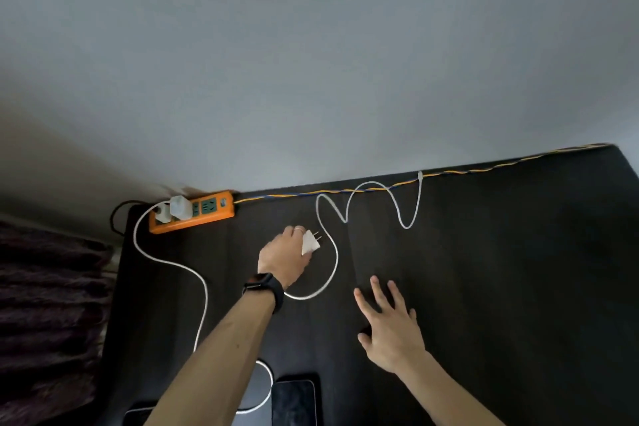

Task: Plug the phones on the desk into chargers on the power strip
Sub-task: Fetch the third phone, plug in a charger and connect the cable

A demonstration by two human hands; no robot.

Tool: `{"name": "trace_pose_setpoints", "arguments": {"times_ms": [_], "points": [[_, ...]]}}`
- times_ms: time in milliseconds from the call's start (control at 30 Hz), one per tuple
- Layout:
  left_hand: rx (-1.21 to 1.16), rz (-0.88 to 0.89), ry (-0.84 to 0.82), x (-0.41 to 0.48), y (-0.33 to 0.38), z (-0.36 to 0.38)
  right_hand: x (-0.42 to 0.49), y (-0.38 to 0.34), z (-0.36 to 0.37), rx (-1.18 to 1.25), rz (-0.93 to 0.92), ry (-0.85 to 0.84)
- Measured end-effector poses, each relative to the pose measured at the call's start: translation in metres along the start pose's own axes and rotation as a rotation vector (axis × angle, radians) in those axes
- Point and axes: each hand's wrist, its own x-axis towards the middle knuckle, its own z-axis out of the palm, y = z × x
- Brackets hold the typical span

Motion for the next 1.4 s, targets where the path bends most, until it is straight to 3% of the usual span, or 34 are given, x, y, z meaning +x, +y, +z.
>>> {"name": "trace_pose_setpoints", "arguments": {"times_ms": [167, 267, 400, 467, 567, 733, 900, 1000, 1067, 1133, 1300, 1400], "points": [[-0.848, -0.385, -0.003, -0.050, -0.013, 0.007, 0.002, -0.006, -0.011, 0.031, 0.022, -0.034], [-1.307, -0.543, -0.072, -0.083, -0.026, 0.006, 0.003, -0.016, -0.025, 0.216, 0.067, -0.010], [-1.570, -0.640, -0.058, -0.120, -0.045, -0.002, -0.014, -0.057, -0.049, 0.681, 0.048, 0.421], [-1.521, -0.679, -0.003, -0.131, -0.050, -0.005, -0.029, -0.087, -0.053, 0.777, -0.040, 0.593], [-1.471, -0.746, 0.054, -0.145, -0.056, -0.013, -0.037, -0.123, -0.038, 0.751, -0.217, 0.664], [-1.545, -0.811, -0.063, -0.158, -0.056, -0.026, -0.028, -0.154, -0.014, 0.623, -0.366, 0.356], [-1.618, -0.721, -0.218, -0.176, -0.057, -0.032, -0.030, -0.164, -0.026, 0.766, -0.310, 0.345], [-1.561, -0.720, -0.205, -0.178, -0.074, -0.024, -0.024, -0.168, -0.037, 1.023, -0.052, 0.268], [-1.348, -0.755, -0.066, -0.176, -0.094, -0.014, -0.018, -0.173, -0.046, 1.373, 0.145, 0.148], [-0.938, -0.762, 0.024, -0.176, -0.118, -0.004, -0.014, -0.176, -0.057, 1.560, 0.240, 0.030], [-0.404, -0.665, -0.030, -0.173, -0.195, 0.005, 0.007, -0.201, -0.081, 1.611, 0.198, -0.075], [-0.311, -0.574, -0.174, -0.161, -0.233, 0.007, 0.032, -0.222, -0.096, 1.516, 0.181, -0.040]]}}
